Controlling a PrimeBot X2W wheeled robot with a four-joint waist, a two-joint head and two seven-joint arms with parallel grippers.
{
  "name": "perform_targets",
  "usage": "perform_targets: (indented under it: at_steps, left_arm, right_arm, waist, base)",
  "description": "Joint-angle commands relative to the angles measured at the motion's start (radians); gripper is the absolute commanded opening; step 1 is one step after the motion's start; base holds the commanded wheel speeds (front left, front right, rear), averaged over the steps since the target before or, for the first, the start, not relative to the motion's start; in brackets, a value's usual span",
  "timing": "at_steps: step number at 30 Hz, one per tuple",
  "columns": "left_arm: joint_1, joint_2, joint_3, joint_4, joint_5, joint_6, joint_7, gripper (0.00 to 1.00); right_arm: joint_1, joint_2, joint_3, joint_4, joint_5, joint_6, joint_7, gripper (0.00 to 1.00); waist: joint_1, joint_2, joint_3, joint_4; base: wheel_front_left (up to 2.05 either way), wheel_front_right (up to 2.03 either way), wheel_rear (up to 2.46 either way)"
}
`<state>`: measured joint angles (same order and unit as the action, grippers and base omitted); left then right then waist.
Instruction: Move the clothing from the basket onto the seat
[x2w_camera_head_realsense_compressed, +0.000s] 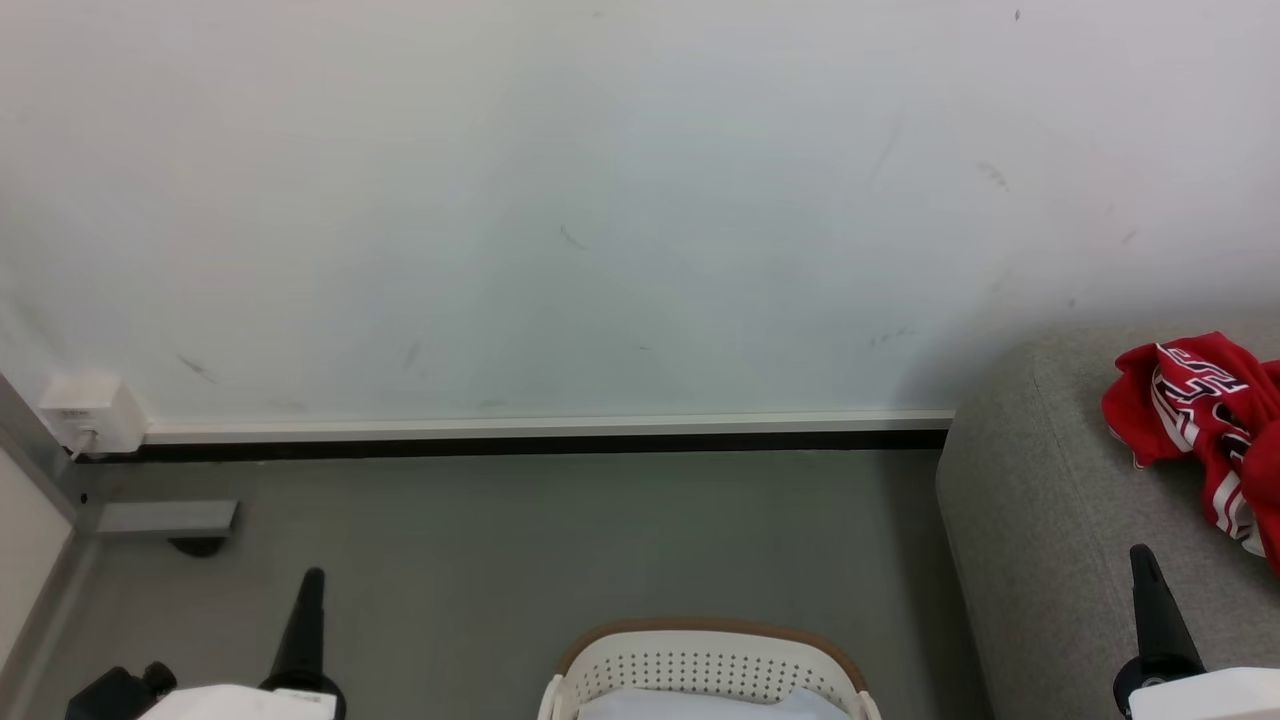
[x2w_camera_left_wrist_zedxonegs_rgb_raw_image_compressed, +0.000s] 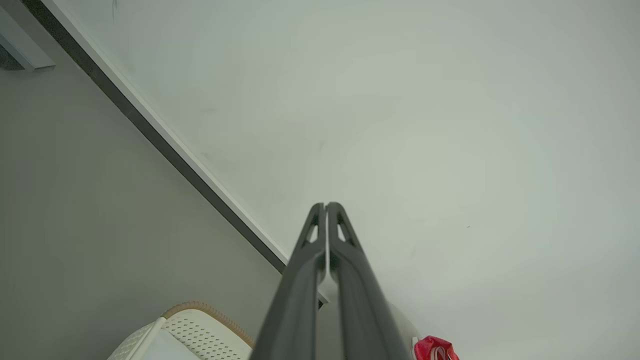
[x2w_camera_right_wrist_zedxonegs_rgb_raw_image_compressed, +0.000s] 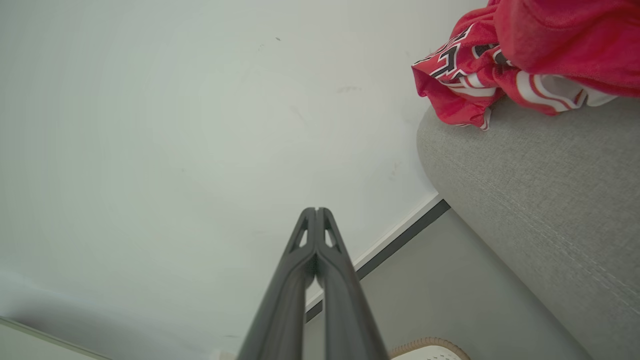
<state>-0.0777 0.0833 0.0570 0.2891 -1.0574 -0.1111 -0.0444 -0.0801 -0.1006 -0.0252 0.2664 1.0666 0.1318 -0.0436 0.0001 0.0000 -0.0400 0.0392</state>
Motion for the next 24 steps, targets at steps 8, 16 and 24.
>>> perform_targets:
  at_steps: [8, 16, 24]
  left_arm:
    - [-0.026, -0.002, 0.015, -0.018, -0.105, -0.007, 0.028, 0.0]
    - [-0.028, -0.007, 0.023, -0.023, -0.179, -0.01, 0.05, 0.0]
    - [-0.029, -0.012, 0.029, -0.027, -0.248, -0.012, 0.07, 0.0]
  right_arm:
    - [-0.028, 0.005, -0.021, -0.015, 0.103, -0.001, 0.028, 0.0]
    - [-0.029, 0.013, -0.033, -0.016, 0.173, -0.001, 0.051, 0.0]
    - [-0.029, 0.019, -0.043, -0.018, 0.241, -0.001, 0.07, 0.0]
  waist:
    - [-0.0001, 0.0, 0.006, -0.005]
    - [-0.0001, 0.0, 0.01, -0.009]
    - [-0.0001, 0.0, 0.015, -0.014]
  base:
    - [0.0, 0.0, 0.0]
    - [0.0, 0.0, 0.0]
    - [0.0, 0.0, 0.0]
